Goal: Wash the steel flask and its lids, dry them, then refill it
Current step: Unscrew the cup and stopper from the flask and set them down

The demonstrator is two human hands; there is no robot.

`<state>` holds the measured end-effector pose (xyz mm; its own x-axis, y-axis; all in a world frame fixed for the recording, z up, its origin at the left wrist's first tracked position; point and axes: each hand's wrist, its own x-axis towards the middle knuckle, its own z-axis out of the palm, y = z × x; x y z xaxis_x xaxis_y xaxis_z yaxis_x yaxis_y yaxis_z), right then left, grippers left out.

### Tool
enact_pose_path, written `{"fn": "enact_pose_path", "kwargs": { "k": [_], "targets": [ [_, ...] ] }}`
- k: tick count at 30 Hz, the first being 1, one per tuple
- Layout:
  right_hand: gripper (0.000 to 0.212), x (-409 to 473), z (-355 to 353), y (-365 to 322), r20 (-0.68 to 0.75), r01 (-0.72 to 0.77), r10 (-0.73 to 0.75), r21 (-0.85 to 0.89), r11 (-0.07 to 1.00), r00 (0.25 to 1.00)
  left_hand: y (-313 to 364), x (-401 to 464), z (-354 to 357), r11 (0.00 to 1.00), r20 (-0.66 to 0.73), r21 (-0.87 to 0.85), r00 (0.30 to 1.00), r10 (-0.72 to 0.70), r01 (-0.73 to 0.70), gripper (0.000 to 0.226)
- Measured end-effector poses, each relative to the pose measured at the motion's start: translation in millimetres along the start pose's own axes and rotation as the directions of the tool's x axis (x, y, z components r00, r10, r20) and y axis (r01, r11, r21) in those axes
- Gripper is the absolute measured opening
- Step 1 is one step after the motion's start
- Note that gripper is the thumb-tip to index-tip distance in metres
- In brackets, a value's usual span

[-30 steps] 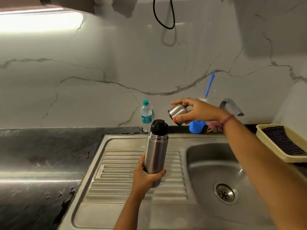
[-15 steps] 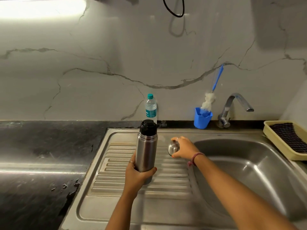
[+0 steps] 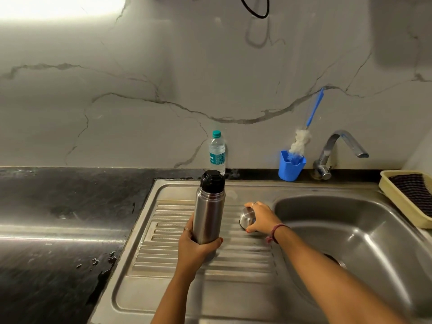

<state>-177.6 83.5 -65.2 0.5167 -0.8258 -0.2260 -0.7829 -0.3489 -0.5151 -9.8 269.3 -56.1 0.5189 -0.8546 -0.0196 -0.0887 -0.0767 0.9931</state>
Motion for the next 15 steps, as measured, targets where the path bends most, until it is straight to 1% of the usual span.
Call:
{"fn": "enact_pose_path", "kwargs": {
  "k": [3, 4, 5, 6, 8, 9, 10, 12, 13, 15],
  "targets": [
    [0.099, -3, -12, -9, 0.09, -0.008, 0.01, -0.021, 1.0, 0.996, 2, 0, -1, 1.0, -0.001, 0.004, 1.0, 0.004, -0.004, 0.084],
    [0.098, -4, -21, -17, 0.106, 0.0, 0.002, -0.023, 1.0, 0.994, 3, 0, -2, 1.0, -0.001, 0.004, 1.0, 0.007, -0.007, 0.085],
    [0.091, -6, -33, -28, 0.095, 0.021, -0.02, -0.011, 1.0, 0.995, 4, 0, -2, 1.0, 0.001, 0.002, 1.0, 0.01, -0.01, 0.087],
    [0.08, -10, -48, -41, 0.06, 0.053, -0.054, 0.019, 0.998, 0.997, 6, -1, -3, 1.0, 0.005, 0.001, 1.0, 0.014, -0.014, 0.088],
    [0.053, -22, -81, -73, -0.027, 0.125, -0.123, 0.121, 0.985, 0.992, 9, -2, -4, 1.0, 0.006, -0.003, 1.0, 0.027, -0.027, 0.088],
    [0.043, -31, -97, -90, -0.053, 0.152, -0.144, 0.184, 0.971, 0.988, 10, -3, -4, 0.999, 0.005, -0.003, 0.999, 0.034, -0.034, 0.087],
    [0.042, -40, -111, -106, -0.063, 0.168, -0.157, 0.235, 0.957, 0.986, 12, -4, -4, 0.999, 0.005, 0.0, 0.999, 0.043, -0.043, 0.086],
    [0.055, -60, -132, -133, -0.05, 0.192, -0.186, 0.278, 0.941, 0.981, 16, -6, -4, 0.998, 0.0, 0.008, 0.998, 0.063, -0.063, 0.084],
    [0.061, -69, -138, -143, -0.036, 0.213, -0.211, 0.257, 0.943, 0.977, 18, -6, -3, 0.997, -0.001, 0.015, 0.998, 0.071, -0.071, 0.085],
    [0.068, -84, -139, -160, -0.011, 0.259, -0.26, 0.147, 0.955, 0.966, 21, -7, -3, 0.997, -0.01, 0.027, 0.997, 0.076, -0.076, 0.087]
  ]
}}
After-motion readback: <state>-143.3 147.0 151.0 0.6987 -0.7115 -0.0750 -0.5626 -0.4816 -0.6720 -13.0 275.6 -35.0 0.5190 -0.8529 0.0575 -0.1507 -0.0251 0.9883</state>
